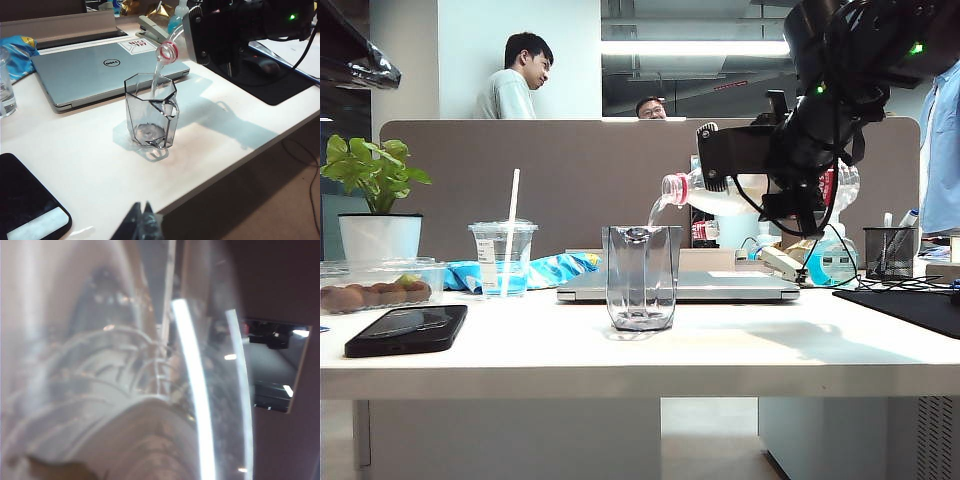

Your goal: Pick up the mineral water bottle on the table and pour water into the mug until it's half full.

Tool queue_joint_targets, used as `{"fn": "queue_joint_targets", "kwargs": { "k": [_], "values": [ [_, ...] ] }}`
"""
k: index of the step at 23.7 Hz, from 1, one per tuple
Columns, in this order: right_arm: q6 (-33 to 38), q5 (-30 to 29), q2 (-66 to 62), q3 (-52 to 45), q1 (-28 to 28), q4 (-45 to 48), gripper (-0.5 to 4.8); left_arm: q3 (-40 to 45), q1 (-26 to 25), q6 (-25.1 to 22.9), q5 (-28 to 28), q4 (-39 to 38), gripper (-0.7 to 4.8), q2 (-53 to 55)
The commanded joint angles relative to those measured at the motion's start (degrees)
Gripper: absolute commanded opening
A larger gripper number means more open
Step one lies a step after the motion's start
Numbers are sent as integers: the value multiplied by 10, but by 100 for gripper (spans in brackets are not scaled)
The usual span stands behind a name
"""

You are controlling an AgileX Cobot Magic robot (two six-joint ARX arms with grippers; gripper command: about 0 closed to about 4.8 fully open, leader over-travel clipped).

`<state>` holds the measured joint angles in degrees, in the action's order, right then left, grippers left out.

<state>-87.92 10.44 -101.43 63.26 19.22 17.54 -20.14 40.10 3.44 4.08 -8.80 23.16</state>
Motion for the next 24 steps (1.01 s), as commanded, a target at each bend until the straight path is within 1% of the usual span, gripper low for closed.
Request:
{"fn": "queue_joint_targets", "kwargs": {
  "k": [1,6,11,15,24],
  "values": [
    [-24,2,7,6,1,28,265,-2,-1,-2,-2,7,-4,0],
    [-56,2,7,6,1,33,265,-2,-1,-2,-2,7,-4,0],
    [-59,2,7,6,1,51,265,-2,-1,-2,-2,7,-4,0],
    [-78,2,7,6,1,62,265,-2,-1,-2,-2,7,-4,0],
    [-80,2,7,6,1,63,265,-2,-1,-2,-2,7,-4,0]
  ]
}}
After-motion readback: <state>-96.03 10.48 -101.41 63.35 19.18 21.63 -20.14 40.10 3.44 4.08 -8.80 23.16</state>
